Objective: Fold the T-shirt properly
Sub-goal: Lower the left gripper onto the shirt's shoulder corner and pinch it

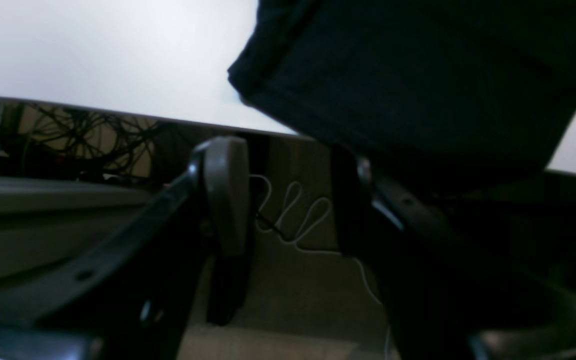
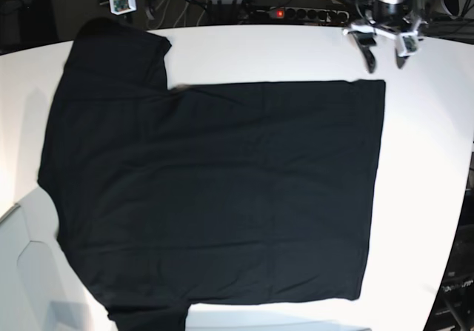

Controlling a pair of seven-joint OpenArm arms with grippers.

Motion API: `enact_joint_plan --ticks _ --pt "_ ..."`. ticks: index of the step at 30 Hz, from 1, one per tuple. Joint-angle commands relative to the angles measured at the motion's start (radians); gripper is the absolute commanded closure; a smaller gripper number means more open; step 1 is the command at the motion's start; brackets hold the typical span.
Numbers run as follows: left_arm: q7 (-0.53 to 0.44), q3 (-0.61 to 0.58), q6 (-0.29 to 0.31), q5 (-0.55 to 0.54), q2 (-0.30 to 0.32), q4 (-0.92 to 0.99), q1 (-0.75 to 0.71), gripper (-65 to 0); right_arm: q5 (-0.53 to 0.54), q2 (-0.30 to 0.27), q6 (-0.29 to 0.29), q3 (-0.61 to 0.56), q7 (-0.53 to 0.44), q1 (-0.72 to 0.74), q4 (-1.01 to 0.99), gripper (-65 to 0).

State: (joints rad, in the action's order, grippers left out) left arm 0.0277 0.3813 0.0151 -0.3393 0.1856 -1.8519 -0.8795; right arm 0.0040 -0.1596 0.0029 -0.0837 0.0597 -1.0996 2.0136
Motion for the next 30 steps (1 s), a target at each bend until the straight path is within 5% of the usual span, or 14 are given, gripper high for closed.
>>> enact_joint_plan --ticks 1,15,19,30 --pt "-0.018 0.003 -0.002 -0.002 0.005 0.011 0.019 -39.9 -0.003 -0.004 0.003 0.002 -0.022 -0.015 0.012 -27.7" --pt "-0.015 0.015 -0.002 -0.004 0.001 0.188 0.228 -40.0 -0.003 -0.004 0.003 0.002 0.071 0.037 0.012 -27.7" --pt "0.064 0.017 -0.002 -0.004 0.001 0.223 0.276 -42.0 -0.003 -0.004 0.003 0.0 0.071 0.046 0.012 -27.7" --pt "0.085 0.006 0.0 -0.004 -0.004 0.265 0.299 -42.2 -0.003 -0.004 0.003 0.0 0.071 0.057 0.012 -27.7"
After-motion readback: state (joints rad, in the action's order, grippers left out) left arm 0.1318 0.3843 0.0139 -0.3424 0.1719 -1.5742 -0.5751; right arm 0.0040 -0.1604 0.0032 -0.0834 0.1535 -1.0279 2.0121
